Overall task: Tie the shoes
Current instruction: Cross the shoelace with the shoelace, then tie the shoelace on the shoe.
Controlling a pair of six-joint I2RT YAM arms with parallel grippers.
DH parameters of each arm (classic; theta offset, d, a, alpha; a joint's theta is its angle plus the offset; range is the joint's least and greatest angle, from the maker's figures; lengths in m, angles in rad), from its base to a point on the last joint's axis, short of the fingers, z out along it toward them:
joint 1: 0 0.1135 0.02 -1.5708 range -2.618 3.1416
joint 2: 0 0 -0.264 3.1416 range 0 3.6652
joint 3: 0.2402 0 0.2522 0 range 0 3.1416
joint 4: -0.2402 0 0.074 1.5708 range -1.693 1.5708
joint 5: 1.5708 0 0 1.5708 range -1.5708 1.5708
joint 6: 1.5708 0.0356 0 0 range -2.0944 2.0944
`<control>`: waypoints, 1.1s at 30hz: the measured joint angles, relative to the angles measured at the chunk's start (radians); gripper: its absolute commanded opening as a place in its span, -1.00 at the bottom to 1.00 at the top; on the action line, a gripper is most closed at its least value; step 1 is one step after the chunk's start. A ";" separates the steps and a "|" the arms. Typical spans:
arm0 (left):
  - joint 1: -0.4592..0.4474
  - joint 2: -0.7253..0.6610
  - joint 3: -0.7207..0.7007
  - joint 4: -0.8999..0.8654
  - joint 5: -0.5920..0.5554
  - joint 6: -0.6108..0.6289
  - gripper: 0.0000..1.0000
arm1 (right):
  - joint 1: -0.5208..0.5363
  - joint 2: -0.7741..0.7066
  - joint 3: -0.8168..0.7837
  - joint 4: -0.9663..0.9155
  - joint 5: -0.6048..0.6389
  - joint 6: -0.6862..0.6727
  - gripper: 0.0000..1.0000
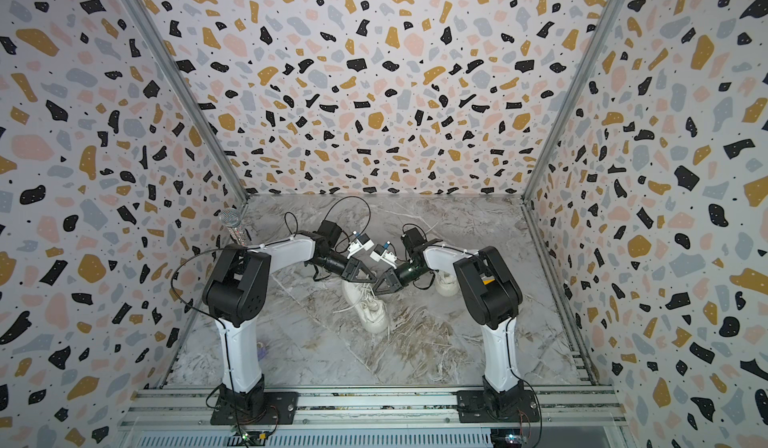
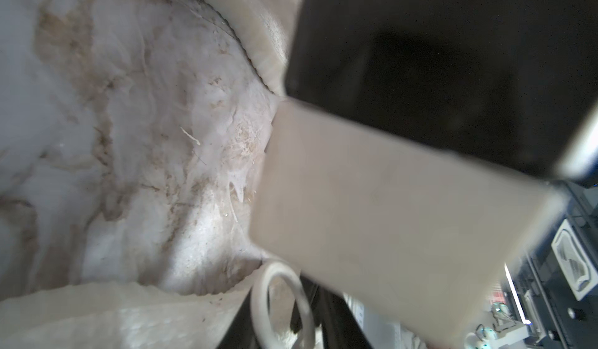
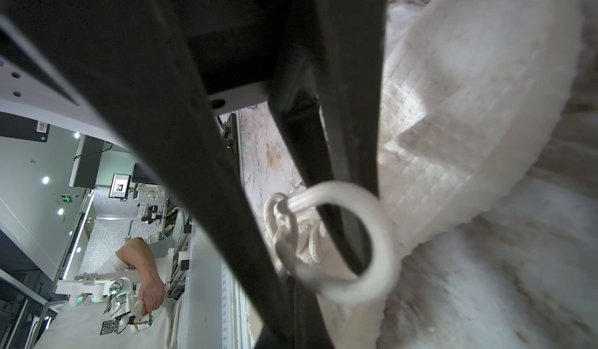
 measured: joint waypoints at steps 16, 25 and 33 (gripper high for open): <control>0.035 -0.035 -0.019 -0.039 0.011 0.037 -1.00 | 0.000 -0.048 -0.002 -0.015 0.076 0.015 -1.00; 0.046 -0.074 -0.032 -0.158 0.019 0.171 -1.00 | 0.000 -0.050 -0.006 -0.002 0.150 0.086 -1.00; 0.046 -0.074 -0.032 -0.288 0.008 0.304 -1.00 | 0.000 -0.050 -0.007 -0.003 0.207 0.107 -1.00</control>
